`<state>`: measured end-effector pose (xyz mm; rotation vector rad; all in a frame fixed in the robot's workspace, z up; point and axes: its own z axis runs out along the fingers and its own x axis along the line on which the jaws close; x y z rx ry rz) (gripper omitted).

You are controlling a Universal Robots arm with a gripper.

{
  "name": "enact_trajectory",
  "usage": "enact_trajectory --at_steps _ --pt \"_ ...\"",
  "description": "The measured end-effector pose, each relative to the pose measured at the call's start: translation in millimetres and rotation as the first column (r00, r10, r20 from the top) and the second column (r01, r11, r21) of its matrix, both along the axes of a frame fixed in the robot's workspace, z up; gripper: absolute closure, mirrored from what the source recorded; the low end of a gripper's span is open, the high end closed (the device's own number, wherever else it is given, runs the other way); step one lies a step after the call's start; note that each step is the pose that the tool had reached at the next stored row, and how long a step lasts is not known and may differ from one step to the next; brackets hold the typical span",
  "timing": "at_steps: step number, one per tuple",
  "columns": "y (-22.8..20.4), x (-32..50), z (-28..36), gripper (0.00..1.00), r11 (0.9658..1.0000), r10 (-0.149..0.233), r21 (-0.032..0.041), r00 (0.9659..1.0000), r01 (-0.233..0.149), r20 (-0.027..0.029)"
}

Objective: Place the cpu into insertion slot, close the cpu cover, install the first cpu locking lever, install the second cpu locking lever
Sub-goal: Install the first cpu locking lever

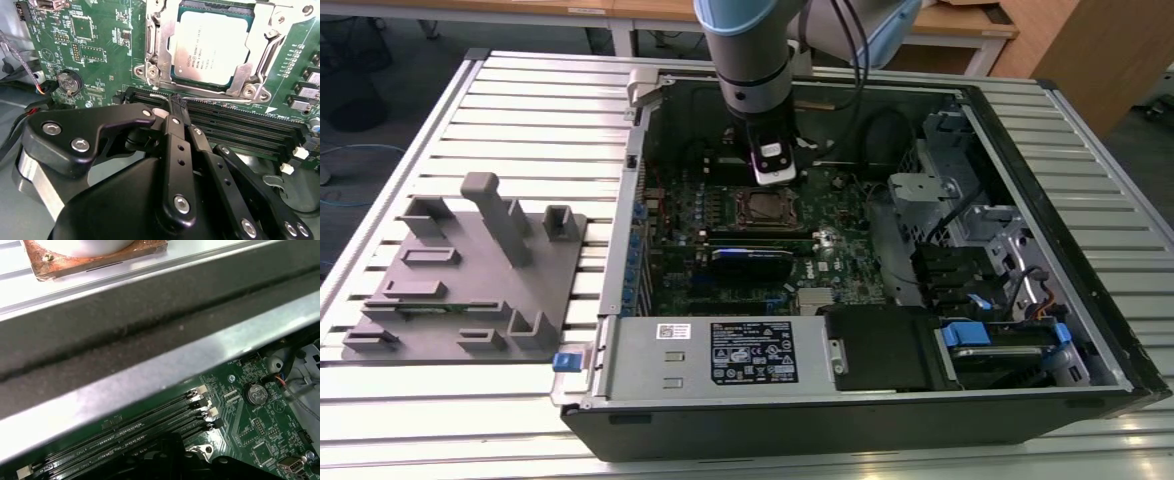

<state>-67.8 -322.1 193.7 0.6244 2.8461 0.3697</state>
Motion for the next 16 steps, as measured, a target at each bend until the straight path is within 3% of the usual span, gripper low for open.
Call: enact_trajectory --at_steps 9,16 --pt "0.0 -4.3 -2.0 0.89 1.0000 0.000 0.0056 0.9999 0.000 0.0116" --pt "0.0 -4.6 -2.7 0.89 1.0000 0.000 0.0078 0.9999 0.000 0.0120"
